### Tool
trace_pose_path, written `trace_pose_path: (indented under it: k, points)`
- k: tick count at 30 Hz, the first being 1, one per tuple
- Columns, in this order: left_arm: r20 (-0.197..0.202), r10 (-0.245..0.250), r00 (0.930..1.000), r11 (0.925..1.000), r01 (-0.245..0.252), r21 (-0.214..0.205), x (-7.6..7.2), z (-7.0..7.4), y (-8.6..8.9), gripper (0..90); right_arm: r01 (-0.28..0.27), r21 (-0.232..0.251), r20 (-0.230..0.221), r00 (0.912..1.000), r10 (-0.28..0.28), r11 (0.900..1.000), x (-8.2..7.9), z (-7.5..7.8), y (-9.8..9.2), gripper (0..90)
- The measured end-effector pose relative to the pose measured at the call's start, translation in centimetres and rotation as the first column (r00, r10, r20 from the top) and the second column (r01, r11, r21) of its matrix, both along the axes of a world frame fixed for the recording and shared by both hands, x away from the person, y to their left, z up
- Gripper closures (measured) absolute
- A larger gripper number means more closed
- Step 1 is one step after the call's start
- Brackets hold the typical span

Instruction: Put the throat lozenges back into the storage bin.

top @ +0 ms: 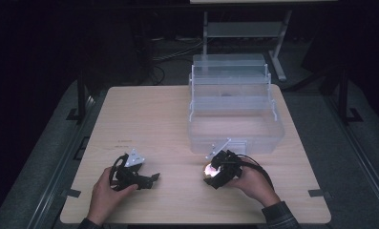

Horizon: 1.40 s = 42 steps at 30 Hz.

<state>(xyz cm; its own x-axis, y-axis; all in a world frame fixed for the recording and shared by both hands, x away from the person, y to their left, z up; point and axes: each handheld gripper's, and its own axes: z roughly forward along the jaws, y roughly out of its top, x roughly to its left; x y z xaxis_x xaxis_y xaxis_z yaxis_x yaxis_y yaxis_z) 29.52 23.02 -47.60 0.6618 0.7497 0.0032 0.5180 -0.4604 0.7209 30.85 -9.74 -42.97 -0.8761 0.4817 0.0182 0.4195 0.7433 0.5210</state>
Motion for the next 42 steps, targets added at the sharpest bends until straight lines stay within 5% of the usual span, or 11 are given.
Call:
trace_pose_path:
  k: [42]
  points:
    - [-0.001, -0.002, 1.0000, 1.0000, 0.002, 0.003, 0.0, 0.0, 0.0, 10.9, 0.112, 0.010, 0.003, 0.9937, -0.112, 0.9937, -2.1, 1.1, -6.0, 19.4]
